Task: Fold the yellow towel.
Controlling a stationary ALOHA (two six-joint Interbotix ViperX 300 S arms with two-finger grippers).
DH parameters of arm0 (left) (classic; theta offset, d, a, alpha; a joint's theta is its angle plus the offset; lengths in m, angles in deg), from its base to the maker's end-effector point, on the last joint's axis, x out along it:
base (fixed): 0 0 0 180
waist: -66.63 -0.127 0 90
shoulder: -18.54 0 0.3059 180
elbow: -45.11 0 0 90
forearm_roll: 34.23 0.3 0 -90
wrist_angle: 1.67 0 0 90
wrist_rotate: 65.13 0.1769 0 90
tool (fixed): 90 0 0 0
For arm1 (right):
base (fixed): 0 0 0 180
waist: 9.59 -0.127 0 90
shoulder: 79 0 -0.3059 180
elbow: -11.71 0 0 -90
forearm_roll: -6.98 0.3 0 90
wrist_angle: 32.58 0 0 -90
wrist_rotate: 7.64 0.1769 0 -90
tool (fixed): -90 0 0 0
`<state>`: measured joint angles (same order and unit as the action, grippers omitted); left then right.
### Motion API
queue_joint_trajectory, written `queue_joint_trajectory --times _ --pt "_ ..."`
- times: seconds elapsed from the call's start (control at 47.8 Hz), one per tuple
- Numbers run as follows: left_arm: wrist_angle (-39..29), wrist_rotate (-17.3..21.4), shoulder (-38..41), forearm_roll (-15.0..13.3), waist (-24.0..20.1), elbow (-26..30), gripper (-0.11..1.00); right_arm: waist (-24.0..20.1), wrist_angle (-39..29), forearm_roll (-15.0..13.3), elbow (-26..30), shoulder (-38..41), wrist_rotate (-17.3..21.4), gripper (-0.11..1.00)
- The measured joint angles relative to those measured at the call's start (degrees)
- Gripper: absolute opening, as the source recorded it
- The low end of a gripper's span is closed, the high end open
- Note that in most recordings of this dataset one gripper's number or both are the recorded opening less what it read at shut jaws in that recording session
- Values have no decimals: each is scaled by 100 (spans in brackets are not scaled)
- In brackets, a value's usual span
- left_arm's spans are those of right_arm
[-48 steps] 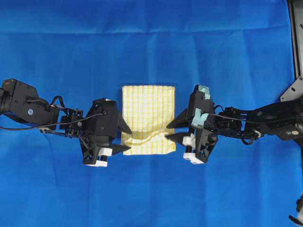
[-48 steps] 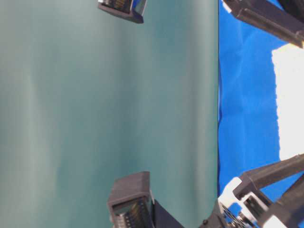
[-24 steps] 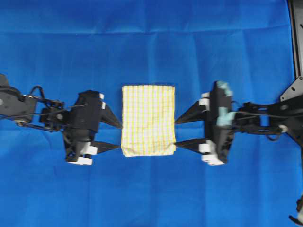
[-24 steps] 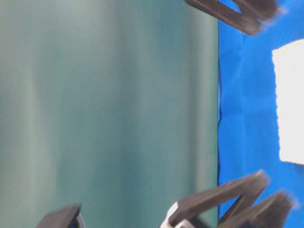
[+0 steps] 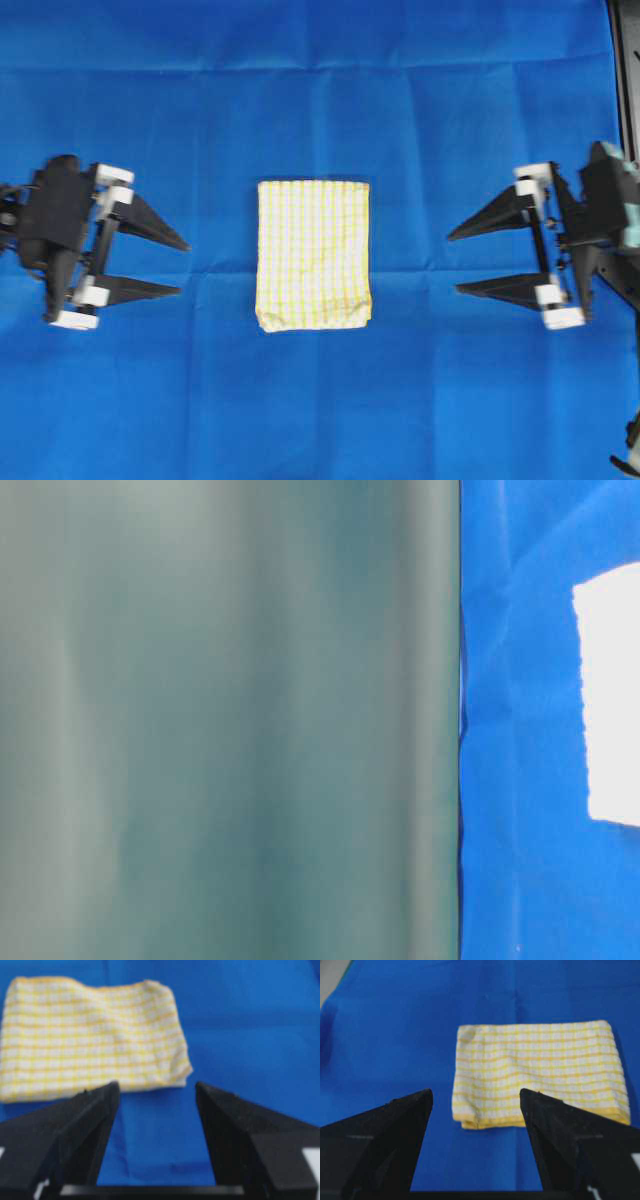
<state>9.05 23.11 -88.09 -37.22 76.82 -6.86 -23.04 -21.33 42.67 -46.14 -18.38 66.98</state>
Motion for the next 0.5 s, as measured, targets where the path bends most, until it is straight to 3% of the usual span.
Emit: queue_joint_trajectory --times 0.502 --pt "141 9 -2057 0 0 -1362 56 343 -149 0 -1160 -1459 -176 71"
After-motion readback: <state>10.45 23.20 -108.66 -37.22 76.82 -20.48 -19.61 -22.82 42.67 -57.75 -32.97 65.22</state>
